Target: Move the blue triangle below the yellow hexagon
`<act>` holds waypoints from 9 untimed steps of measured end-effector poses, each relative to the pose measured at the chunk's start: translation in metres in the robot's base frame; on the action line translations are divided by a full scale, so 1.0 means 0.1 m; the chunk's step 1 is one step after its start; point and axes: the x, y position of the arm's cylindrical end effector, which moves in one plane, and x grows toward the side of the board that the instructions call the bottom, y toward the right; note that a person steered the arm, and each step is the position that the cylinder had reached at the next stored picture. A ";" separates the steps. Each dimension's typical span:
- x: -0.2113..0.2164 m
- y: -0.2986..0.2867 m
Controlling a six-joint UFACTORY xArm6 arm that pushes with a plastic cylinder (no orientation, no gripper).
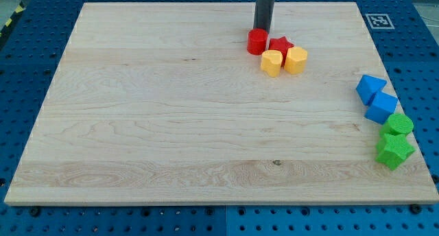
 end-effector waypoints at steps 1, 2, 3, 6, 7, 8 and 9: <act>0.00 0.00; 0.02 0.00; -0.07 -0.04; 0.09 -0.29; 0.23 -0.29; 0.23 -0.29; 0.04 -0.28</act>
